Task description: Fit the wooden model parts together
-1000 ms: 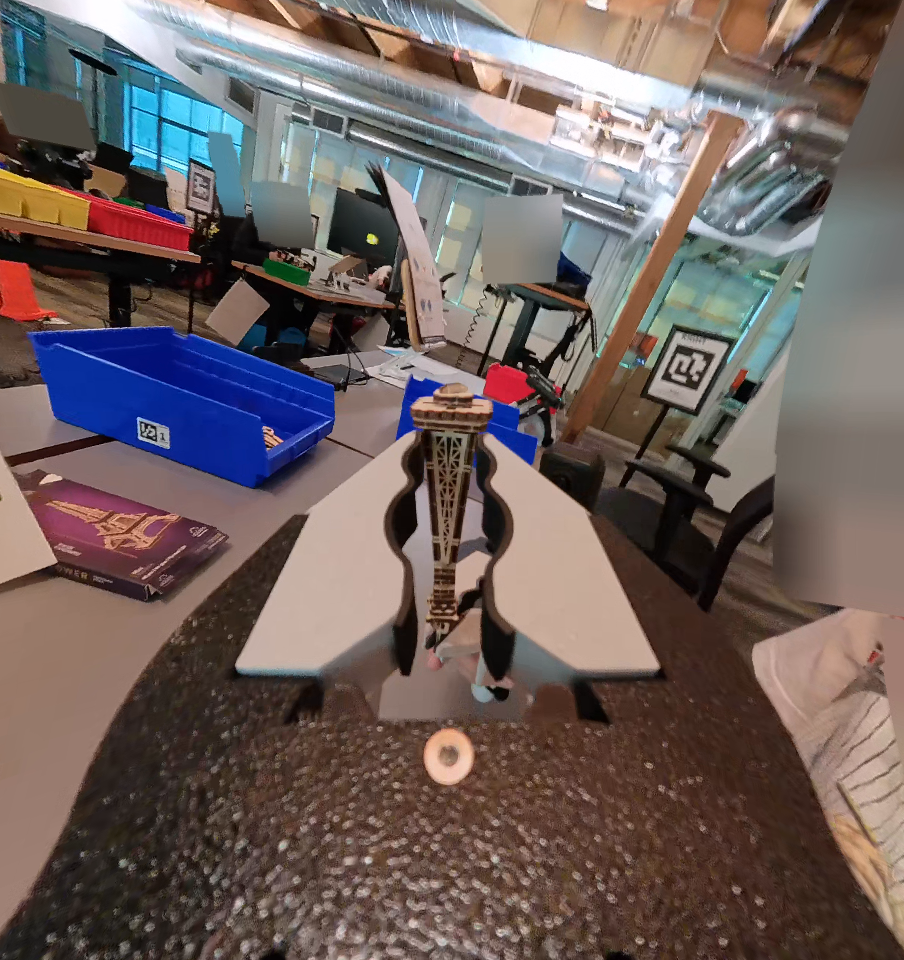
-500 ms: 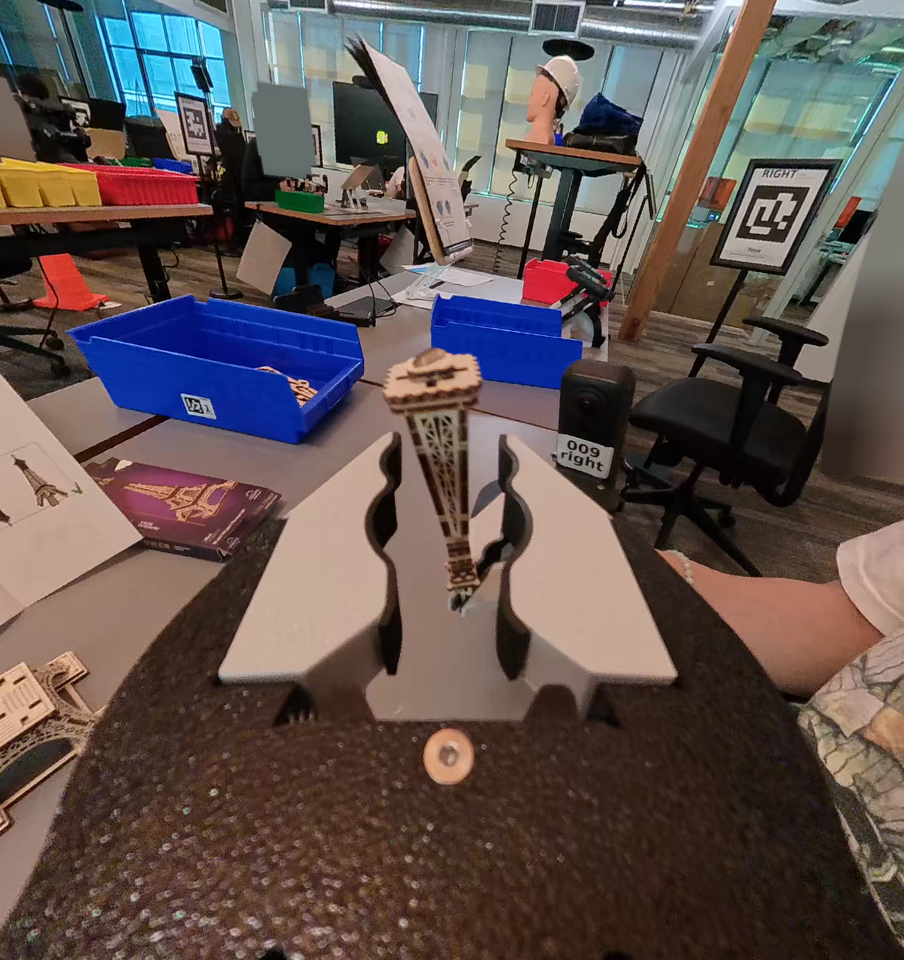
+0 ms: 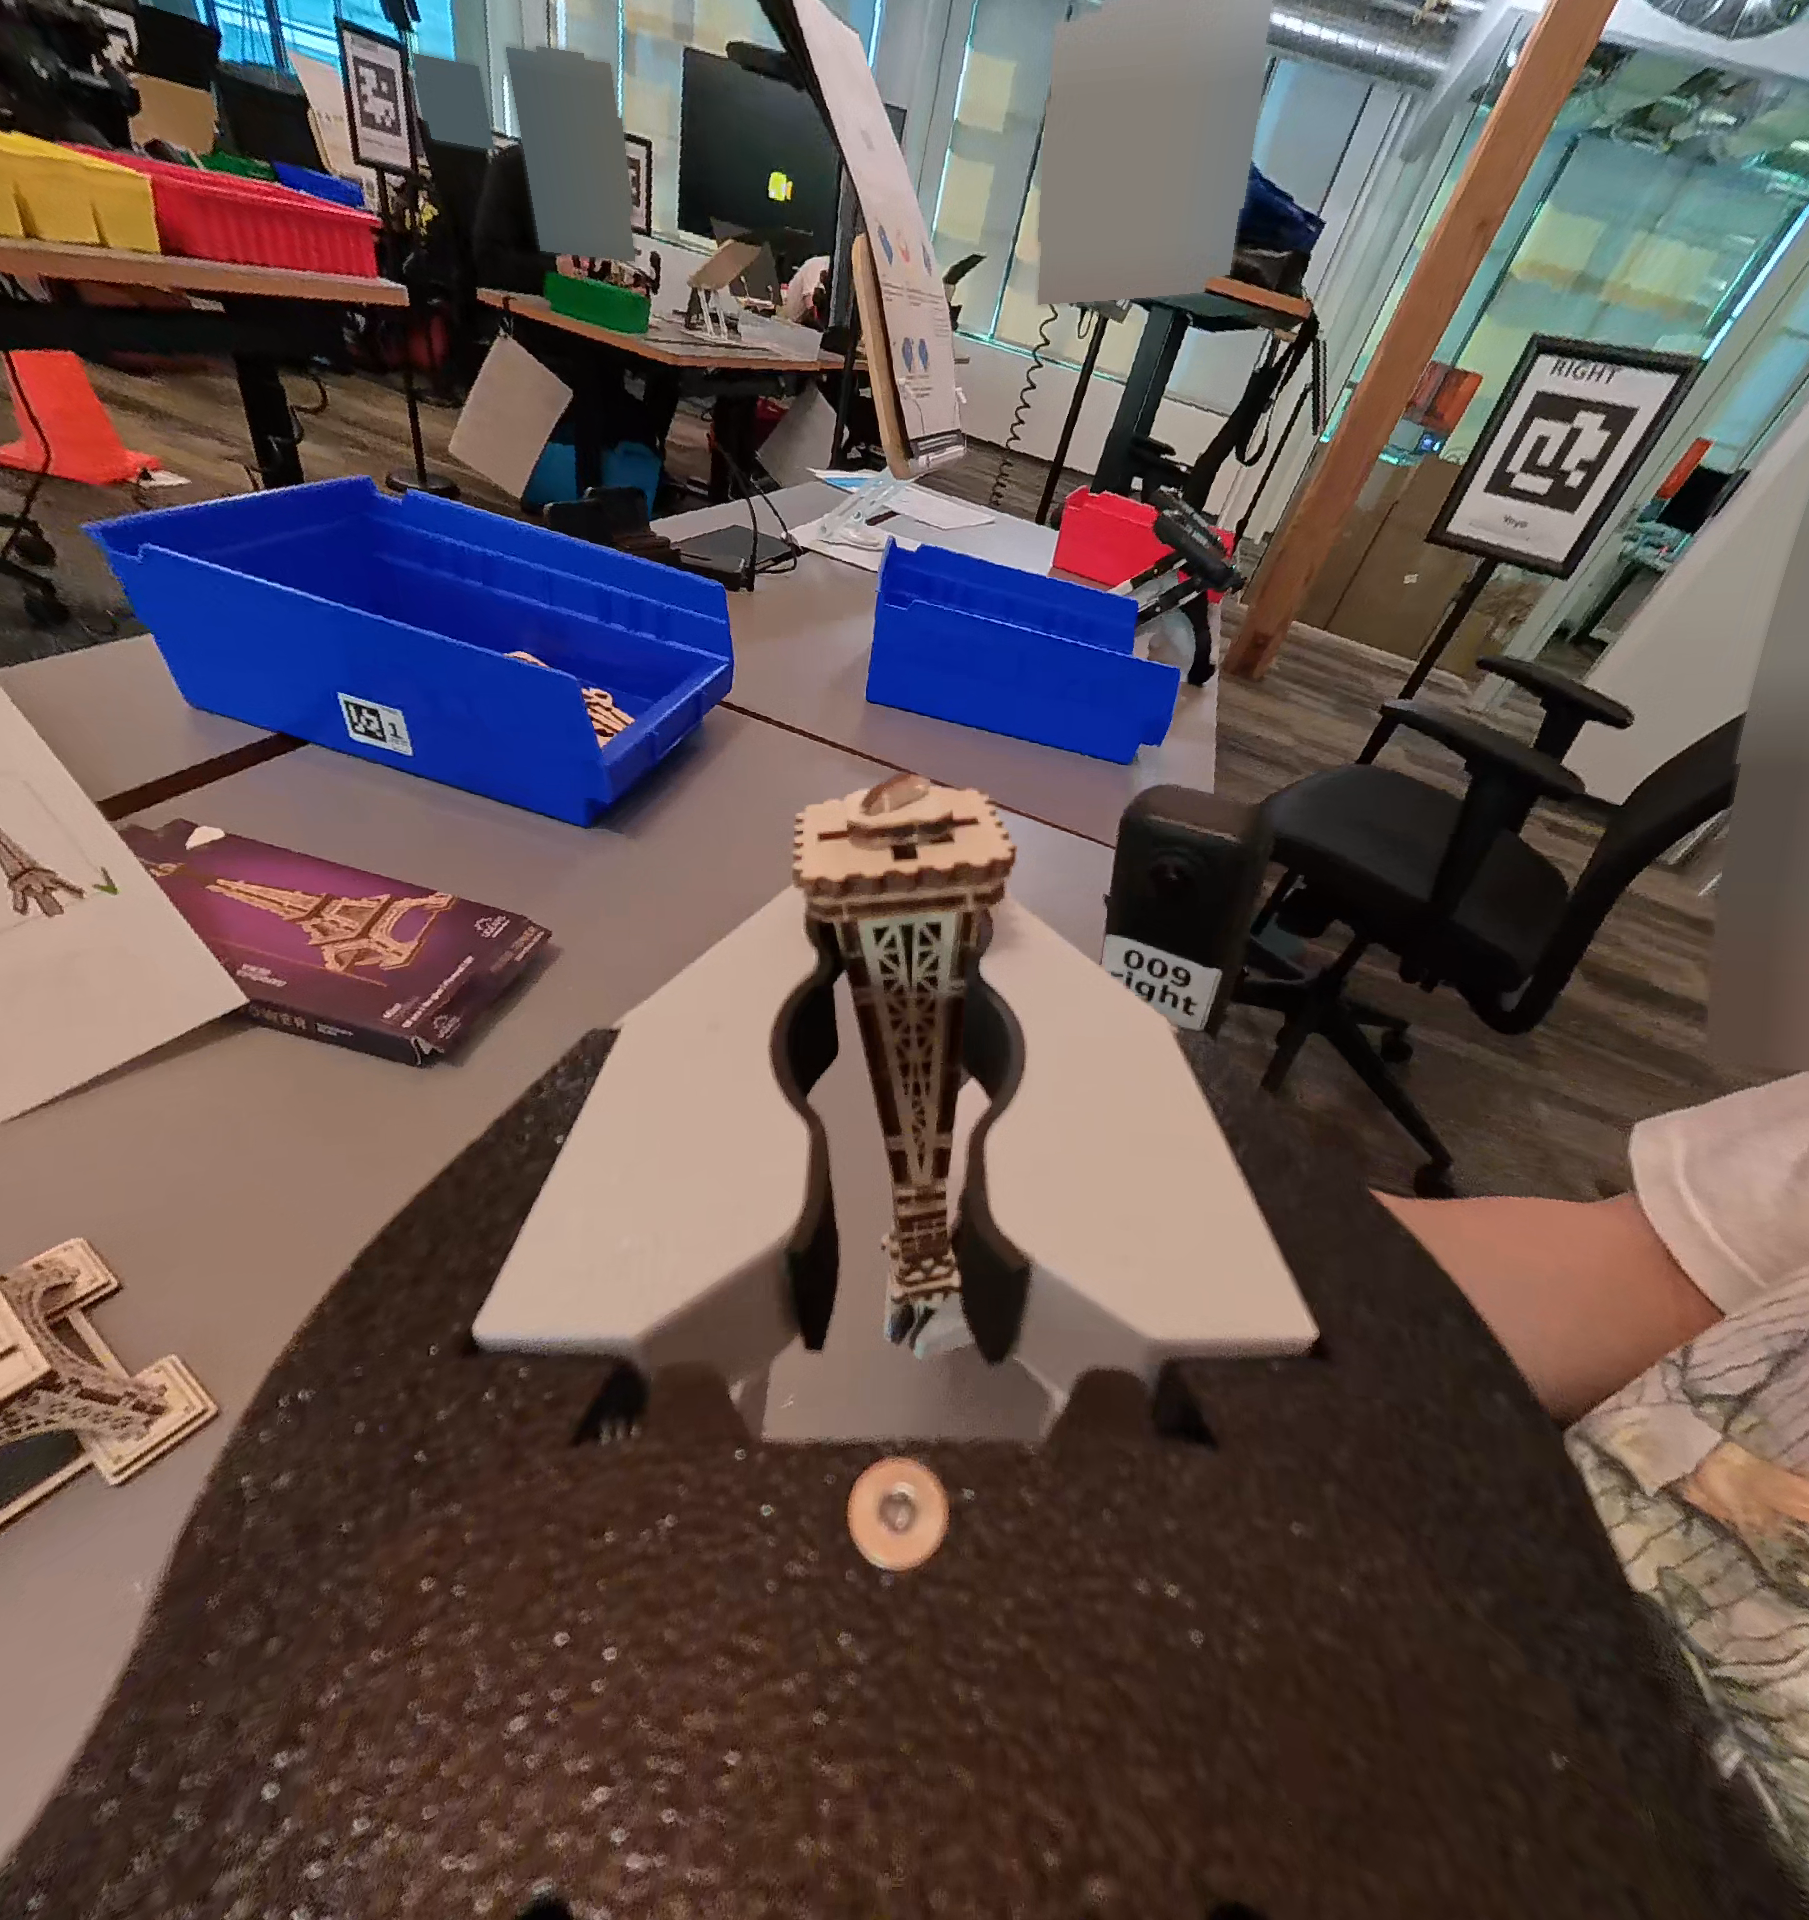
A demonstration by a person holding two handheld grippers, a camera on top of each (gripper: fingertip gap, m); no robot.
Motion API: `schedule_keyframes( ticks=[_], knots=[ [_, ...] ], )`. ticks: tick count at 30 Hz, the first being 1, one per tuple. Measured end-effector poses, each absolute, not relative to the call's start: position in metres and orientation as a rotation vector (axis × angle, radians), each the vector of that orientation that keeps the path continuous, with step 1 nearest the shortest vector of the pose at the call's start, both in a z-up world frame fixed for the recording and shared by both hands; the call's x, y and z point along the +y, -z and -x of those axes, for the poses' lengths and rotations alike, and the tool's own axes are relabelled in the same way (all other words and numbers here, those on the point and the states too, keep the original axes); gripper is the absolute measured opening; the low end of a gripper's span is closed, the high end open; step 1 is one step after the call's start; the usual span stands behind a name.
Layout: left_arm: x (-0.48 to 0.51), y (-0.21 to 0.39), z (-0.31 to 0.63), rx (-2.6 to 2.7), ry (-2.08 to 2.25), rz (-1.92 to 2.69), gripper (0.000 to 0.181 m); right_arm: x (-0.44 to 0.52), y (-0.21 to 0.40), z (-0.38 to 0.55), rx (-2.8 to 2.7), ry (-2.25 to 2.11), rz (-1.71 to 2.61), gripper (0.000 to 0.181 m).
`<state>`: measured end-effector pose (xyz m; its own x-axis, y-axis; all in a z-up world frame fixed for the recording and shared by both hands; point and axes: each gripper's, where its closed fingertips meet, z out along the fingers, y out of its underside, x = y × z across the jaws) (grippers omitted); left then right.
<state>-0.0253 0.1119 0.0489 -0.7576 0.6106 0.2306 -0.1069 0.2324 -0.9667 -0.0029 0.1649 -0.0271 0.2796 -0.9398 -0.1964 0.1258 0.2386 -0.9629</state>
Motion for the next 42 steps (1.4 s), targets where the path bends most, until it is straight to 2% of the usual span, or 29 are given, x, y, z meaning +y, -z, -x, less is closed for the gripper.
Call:
schedule_keyframes(
  ticks=[27,42],
  knots=[
    [0.11,-0.028,0.012,-2.005,-1.464,0.396,0.014,0.166,0.041,-0.012,1.035,0.841,1.051,0.0],
    [0.105,-0.032,-0.014,-1.914,-1.456,0.137,0.015,0.155,0.036,-0.007,1.02,0.768,0.946,0.001]
  ],
)
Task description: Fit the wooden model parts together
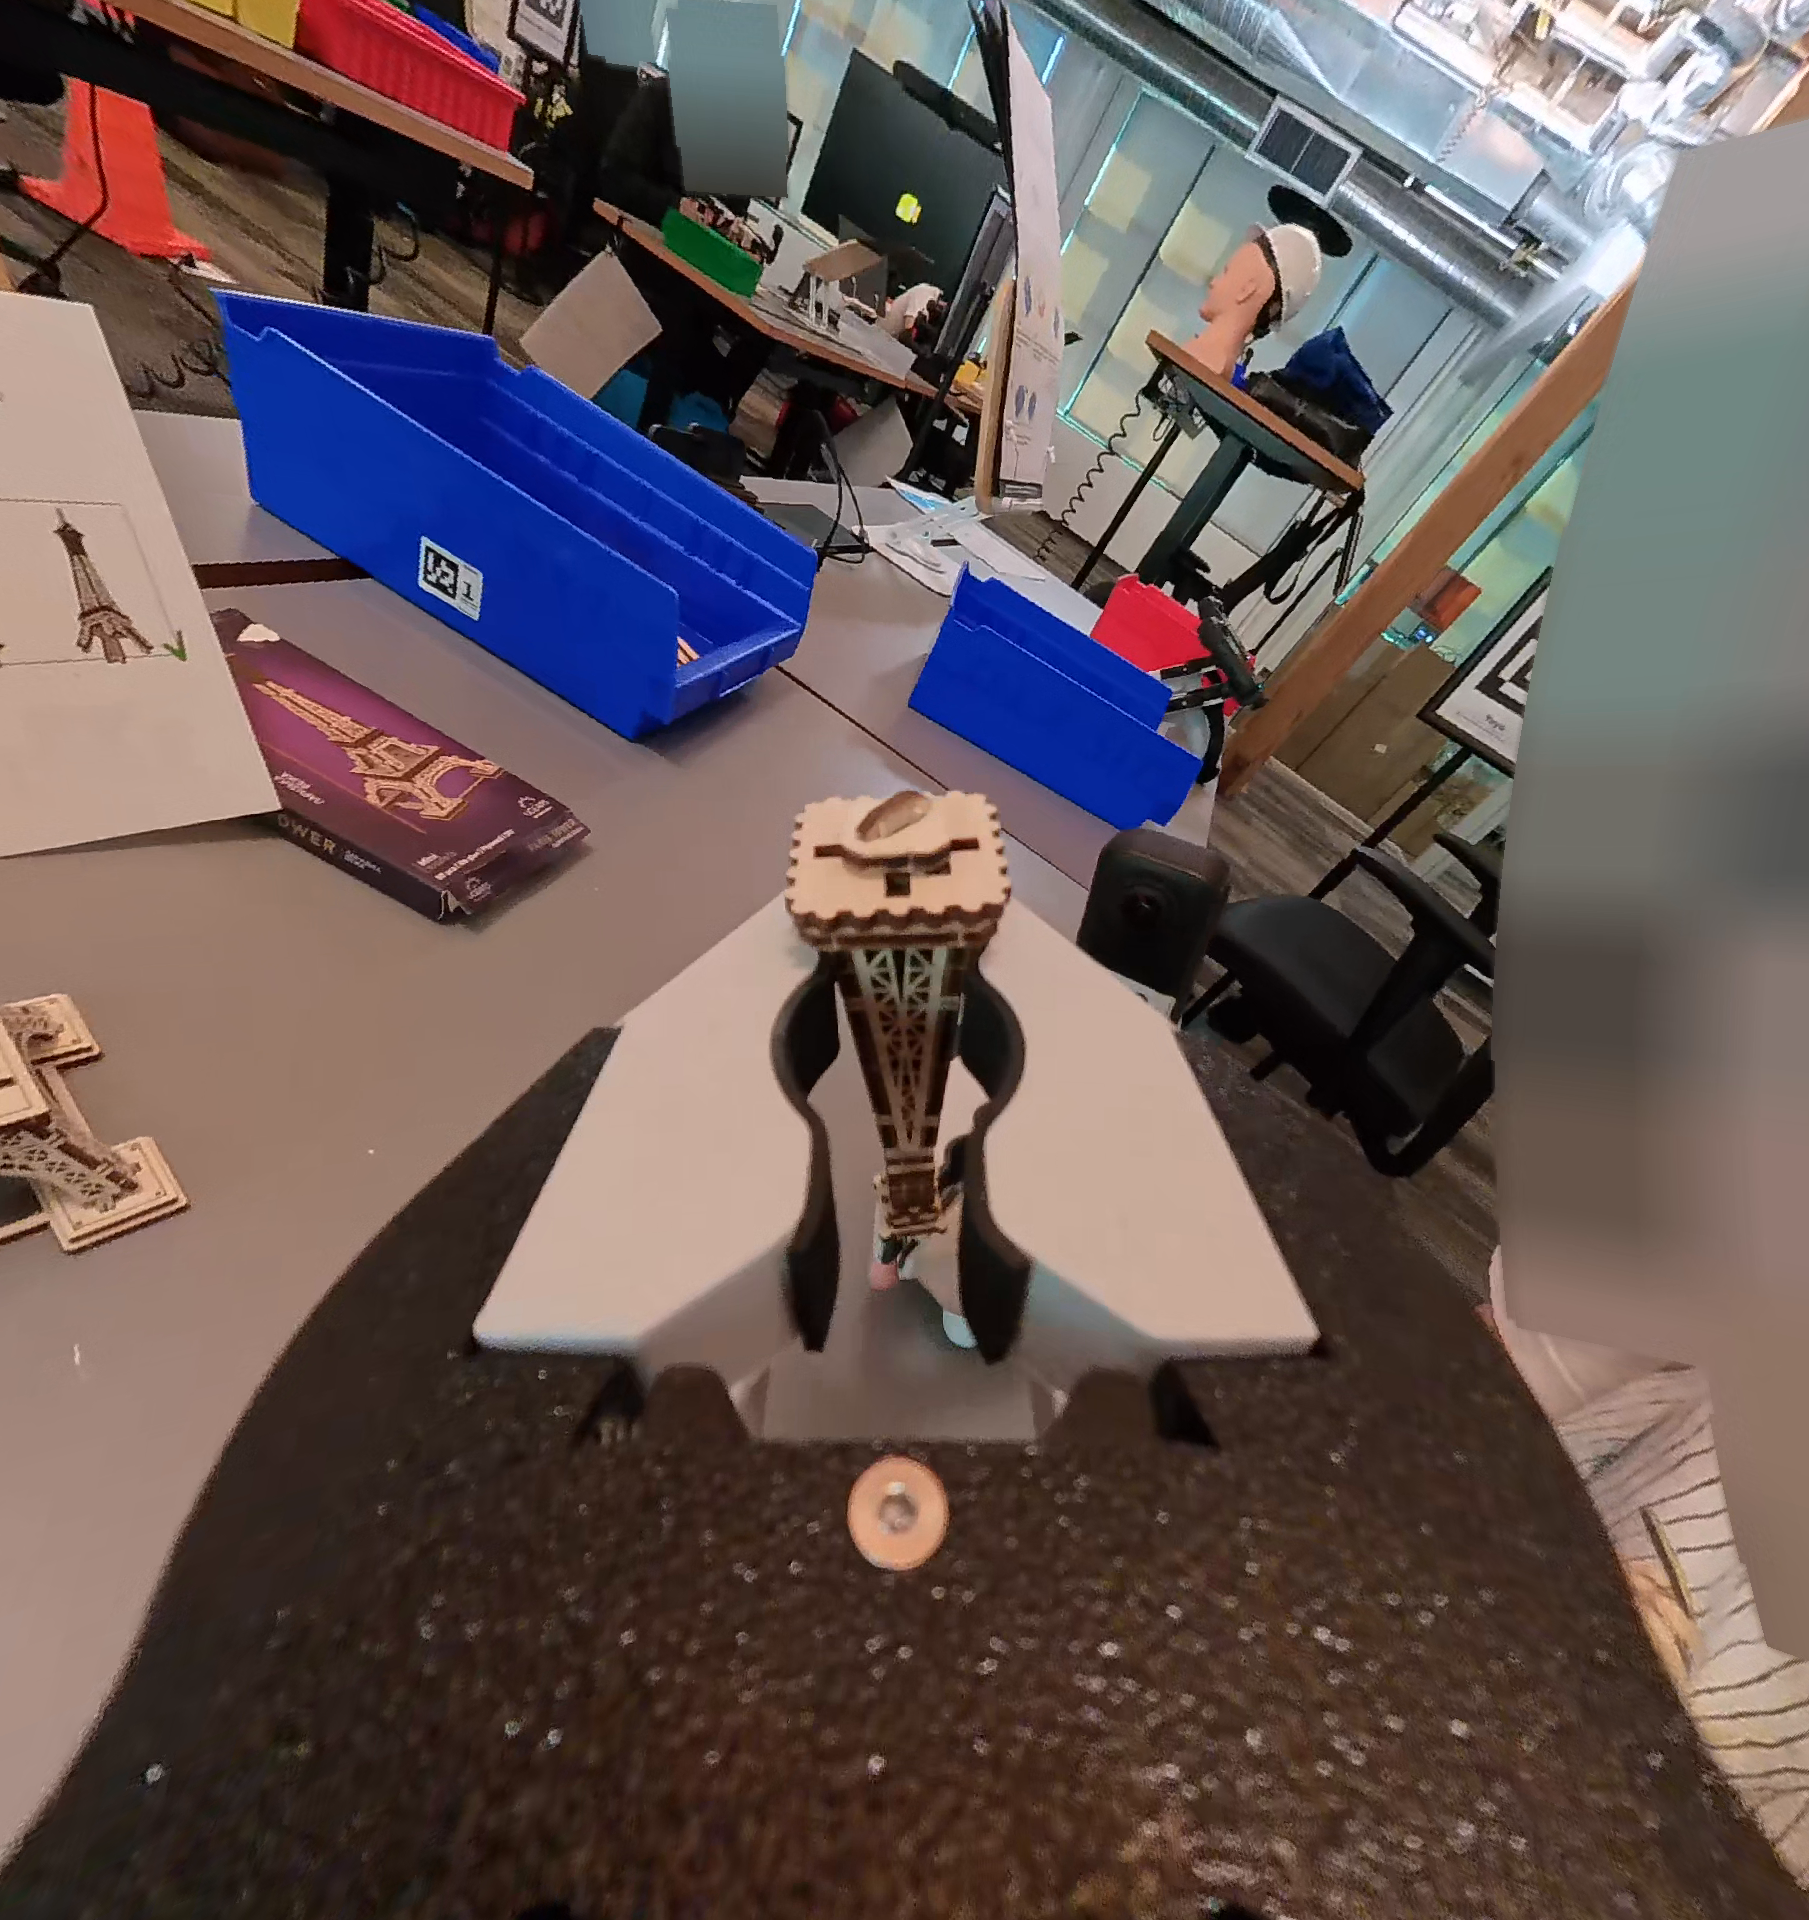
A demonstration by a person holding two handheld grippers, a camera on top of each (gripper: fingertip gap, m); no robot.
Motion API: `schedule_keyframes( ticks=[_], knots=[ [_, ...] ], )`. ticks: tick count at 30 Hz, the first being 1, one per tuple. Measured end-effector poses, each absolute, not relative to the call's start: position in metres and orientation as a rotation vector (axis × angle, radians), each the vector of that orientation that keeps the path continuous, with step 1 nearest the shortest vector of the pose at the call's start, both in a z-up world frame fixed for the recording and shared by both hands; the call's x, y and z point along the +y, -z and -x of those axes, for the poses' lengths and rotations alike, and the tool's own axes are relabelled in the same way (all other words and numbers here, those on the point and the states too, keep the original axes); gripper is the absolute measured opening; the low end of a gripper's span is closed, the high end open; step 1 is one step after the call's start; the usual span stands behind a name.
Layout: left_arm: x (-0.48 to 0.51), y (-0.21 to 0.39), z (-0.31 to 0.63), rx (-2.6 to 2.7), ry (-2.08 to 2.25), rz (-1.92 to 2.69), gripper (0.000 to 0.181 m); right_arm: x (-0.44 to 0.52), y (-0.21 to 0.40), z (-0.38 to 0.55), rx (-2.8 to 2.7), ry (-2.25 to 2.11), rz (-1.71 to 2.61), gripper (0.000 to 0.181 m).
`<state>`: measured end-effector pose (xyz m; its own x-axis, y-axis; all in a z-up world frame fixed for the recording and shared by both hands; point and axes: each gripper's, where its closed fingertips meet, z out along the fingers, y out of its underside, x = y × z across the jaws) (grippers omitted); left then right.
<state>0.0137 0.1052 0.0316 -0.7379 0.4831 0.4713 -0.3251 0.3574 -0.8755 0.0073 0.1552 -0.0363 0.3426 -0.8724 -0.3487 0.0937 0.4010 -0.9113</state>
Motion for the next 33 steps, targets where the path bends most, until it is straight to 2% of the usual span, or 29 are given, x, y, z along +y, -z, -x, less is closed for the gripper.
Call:
schedule_keyframes(
  ticks=[6,11,14,19,24,33],
  knots=[
    [0.115,-0.038,-0.006,-1.916,-1.506,0.305,0.017,0.157,0.035,-0.006,1.005,0.773,0.947,0.001],
    [0.129,-0.031,-0.003,-2.1,-1.512,0.55,0.042,0.157,0.033,-0.001,0.973,0.814,0.988,0.001],
    [0.14,-0.032,-0.01,-2.204,-1.515,0.664,0.046,0.152,0.035,0.001,0.989,0.892,1.052,0.001],
    [0.156,-0.051,-0.028,-2.274,-1.53,0.727,0.045,0.148,0.032,0.009,0.949,0.963,1.1,0.001],
    [0.177,-0.076,-0.029,-2.277,-1.468,0.837,0.028,0.149,0.036,0.012,0.924,1.057,1.199,0.001],
    [0.189,-0.058,-0.026,-2.411,-1.293,1.016,0.016,0.16,0.037,0.013,0.845,1.224,1.369,0.001]
  ],
)
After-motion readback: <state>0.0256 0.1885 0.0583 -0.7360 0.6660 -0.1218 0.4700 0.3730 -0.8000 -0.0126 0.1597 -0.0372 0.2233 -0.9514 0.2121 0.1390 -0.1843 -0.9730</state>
